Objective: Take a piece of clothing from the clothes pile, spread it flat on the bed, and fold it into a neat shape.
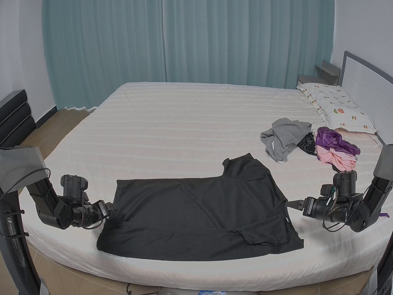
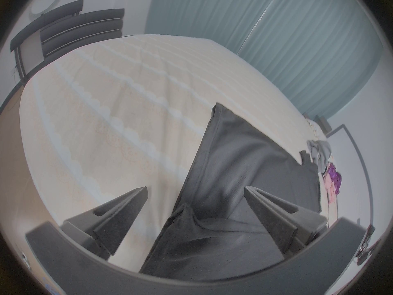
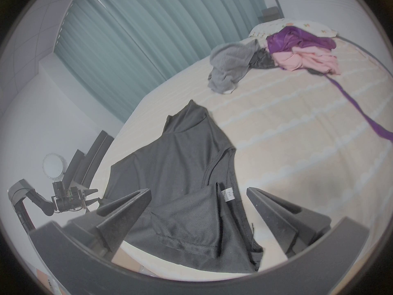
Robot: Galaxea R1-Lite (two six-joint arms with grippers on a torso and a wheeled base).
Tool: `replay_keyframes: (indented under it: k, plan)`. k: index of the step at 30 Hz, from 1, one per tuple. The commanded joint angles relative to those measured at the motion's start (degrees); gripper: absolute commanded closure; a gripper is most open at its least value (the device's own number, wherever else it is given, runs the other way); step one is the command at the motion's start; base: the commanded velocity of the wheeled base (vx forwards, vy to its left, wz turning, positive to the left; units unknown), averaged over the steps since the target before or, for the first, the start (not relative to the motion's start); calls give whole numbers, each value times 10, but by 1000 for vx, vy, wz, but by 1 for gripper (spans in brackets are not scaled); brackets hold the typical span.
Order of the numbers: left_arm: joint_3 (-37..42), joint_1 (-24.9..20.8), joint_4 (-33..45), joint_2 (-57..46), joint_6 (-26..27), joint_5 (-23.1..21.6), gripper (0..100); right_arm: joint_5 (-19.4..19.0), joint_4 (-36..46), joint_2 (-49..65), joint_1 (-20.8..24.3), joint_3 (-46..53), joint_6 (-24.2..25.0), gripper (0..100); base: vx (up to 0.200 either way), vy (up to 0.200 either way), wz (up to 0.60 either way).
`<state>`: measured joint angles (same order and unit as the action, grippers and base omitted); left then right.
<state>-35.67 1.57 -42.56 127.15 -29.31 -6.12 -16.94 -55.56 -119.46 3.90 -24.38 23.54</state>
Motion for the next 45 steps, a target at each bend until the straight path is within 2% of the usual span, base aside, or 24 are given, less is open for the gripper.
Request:
replay_keyframes:
  k: [1,8,24,30,37,40,41,42,44,45]
  plan:
    - [2,0,-7,-29,-25,-3,0,15,1,70,-7,28,6,0,0,0,0]
    - [7,-1,-6,-35,-29,-7,0,16,1,86,-15,46,6,0,200,0,0]
    - [4,-2,-3,-30,-30,-7,0,14,-6,57,-22,39,6,0,0,0,0]
    - [-28,0,-1,-30,-33,-7,0,13,-6,48,-20,34,6,0,0,0,0]
    - [-139,1,19,17,-33,-8,0,12,-6,41,-13,28,7,0,0,0,0]
    - [-244,0,63,73,-32,-8,0,12,-6,41,-6,30,7,0,0,0,0]
    - [-244,0,63,73,-32,-8,0,12,-6,41,-6,30,7,0,0,0,0]
    - [-314,1,101,108,-32,-10,0,13,-6,41,-1,33,8,0,0,0,0]
    - [-347,0,121,124,-32,-11,0,13,-6,41,-1,34,8,0,0,0,0]
    - [-397,-3,151,151,-31,-15,0,13,-6,40,-1,34,11,0,0,0,0]
